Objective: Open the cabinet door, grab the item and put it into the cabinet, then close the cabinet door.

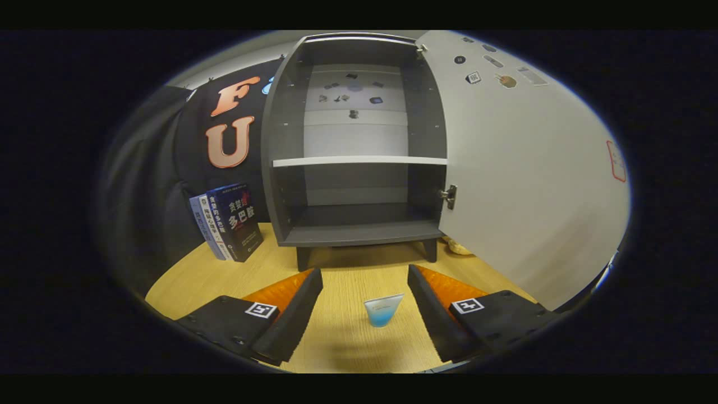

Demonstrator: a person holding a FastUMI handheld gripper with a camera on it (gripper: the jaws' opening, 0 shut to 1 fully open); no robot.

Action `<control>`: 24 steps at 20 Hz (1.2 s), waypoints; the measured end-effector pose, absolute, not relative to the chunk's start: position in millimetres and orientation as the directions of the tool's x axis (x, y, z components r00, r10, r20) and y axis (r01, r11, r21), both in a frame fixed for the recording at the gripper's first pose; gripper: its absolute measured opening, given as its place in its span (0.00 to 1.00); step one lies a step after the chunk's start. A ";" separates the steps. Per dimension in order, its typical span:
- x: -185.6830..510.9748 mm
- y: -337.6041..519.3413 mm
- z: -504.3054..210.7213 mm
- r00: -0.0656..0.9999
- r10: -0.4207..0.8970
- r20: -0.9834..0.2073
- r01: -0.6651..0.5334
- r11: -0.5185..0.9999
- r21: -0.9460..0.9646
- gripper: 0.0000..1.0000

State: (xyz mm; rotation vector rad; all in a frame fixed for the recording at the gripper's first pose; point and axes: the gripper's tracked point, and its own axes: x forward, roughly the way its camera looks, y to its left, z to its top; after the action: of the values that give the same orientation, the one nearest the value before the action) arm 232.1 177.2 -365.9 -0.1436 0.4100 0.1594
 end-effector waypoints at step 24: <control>260.7 127.6 -478.7 0.792 0.125 -0.597 -0.190 0.981 -0.046 0.69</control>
State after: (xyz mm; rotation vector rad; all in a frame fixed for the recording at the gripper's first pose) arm 260.7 127.6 -478.7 -0.1057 0.6340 0.1695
